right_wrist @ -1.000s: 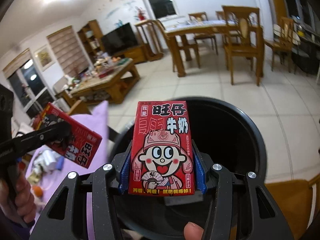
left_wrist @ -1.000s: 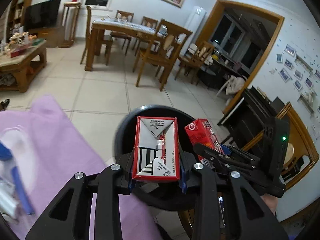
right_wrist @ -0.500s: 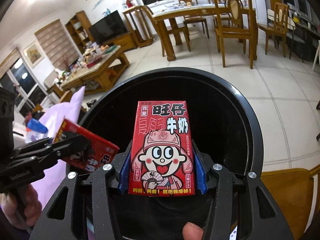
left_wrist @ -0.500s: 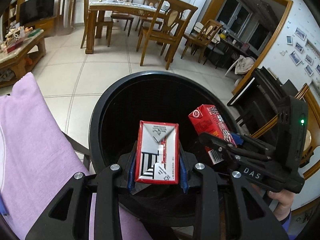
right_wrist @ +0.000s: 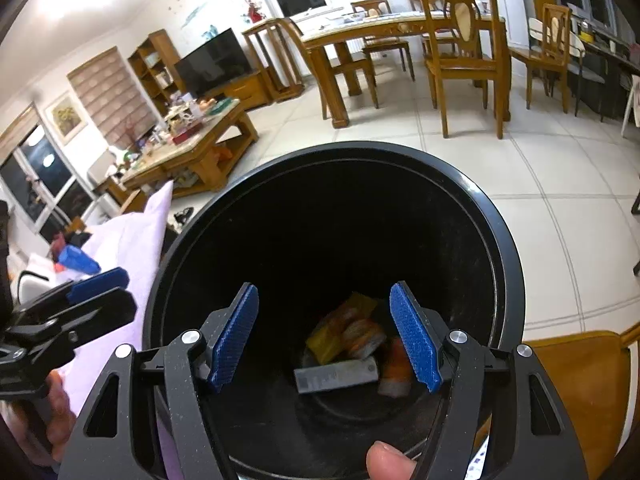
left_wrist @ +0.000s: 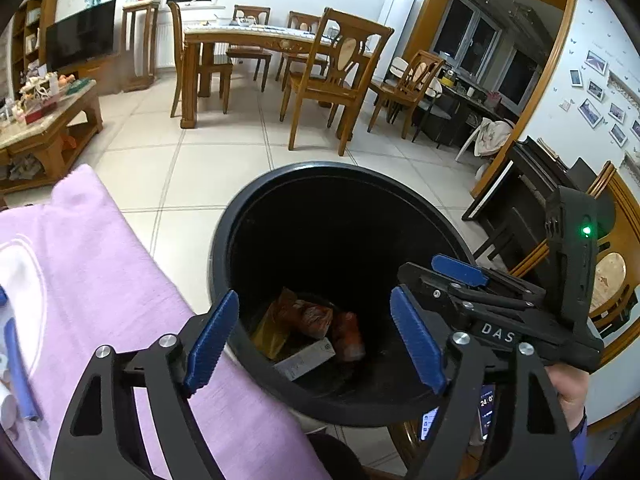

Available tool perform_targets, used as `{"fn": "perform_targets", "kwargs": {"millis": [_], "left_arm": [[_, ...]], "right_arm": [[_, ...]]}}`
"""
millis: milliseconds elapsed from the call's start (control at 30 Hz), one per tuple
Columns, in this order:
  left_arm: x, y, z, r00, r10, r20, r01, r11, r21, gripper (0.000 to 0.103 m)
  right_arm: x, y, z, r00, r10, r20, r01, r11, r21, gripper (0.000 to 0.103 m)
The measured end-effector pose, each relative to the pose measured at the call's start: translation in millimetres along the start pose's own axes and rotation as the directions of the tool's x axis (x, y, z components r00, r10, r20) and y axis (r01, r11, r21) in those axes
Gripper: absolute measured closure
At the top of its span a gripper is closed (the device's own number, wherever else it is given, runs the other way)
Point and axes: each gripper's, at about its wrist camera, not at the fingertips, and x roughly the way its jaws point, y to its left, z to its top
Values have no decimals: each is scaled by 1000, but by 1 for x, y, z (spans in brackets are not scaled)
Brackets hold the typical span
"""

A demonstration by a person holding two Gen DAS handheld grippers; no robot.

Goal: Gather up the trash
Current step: 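Grasp the black battery card with the left tool while the right tool grasps the blue sponge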

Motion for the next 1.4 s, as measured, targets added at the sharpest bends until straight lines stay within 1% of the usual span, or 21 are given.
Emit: {"fn": "perform_targets", "kwargs": {"millis": [133,200,367,467,567,667,700,733,800,833,867,900,933,1000,1067,1100,1167,1200,1233,1300,1400], "left_arm": [[-14,4,-2,999,27,25,-27,1000,13,23],[-24,9,-5,999,39,34,-39,999,12,22],[-50,23,-15,995,73,70,-72,997,-8,6],[-74,41,-24,991,93,94,-90,995,-45,5],[-100,62,-33,983,139,119,-128,987,-98,5],[-132,91,-44,969,198,146,-173,970,-169,5],[-147,105,-49,959,225,173,-192,963,-190,5],[-157,113,-53,950,246,193,-208,958,-198,5],[-186,137,-65,914,317,254,-266,940,-215,5],[-197,147,-71,898,345,273,-290,931,-224,5],[-210,163,-79,874,390,291,-326,913,-243,5],[-222,179,-88,857,420,299,-348,899,-266,5],[-229,193,-94,855,429,292,-350,892,-285,5],[-234,227,-103,875,445,191,-381,876,-296,5],[-230,247,-107,903,415,111,-385,896,-221,5],[-223,257,-111,901,431,54,-419,894,-158,5],[-213,266,-114,860,510,9,-507,857,-87,5],[-211,268,-116,853,522,9,-521,851,-69,5],[-207,273,-116,855,518,14,-516,854,-60,5],[-200,282,-115,887,461,20,-460,886,-60,5],[-193,296,-120,893,449,21,-448,893,-48,5]], "right_arm": [[-4,8,0,1000,5,5,-5,1000,-9,33],[-6,13,0,1000,24,8,-24,1000,-1,21],[-10,30,3,996,90,-5,-90,996,11,5],[-8,49,6,993,114,-36,-115,993,-7,5],[-8,82,8,996,66,-55,-70,995,-73,5],[-23,136,10,987,145,-64,-156,962,-225,5],[-41,159,9,962,272,-22,-266,914,-307,5],[-54,170,6,919,394,3,-366,858,-361,5],[-60,193,-7,797,603,-12,-536,699,-473,5],[-45,205,-14,824,563,-63,-519,705,-483,5],[-13,220,-22,886,420,-197,-462,760,-458,5],[3,227,-26,888,373,-270,-459,766,-451,5],[13,234,-30,889,348,-298,-453,764,-459,5],[23,252,-28,881,338,-332,-462,766,-446,5],[19,271,-17,897,365,-249,-441,767,-466,5],[19,283,-11,912,354,-207,-410,763,-499,5],[29,305,-4,923,339,-183,-383,748,-542,5],[40,317,0,919,342,-199,-393,736,-552,5],[51,329,3,913,349,-213,-406,718,-566,5],[71,352,7,918,332,-217,-393,685,-614,5],[102,371,17,918,319,-234,-394,675,-624,17]]}}
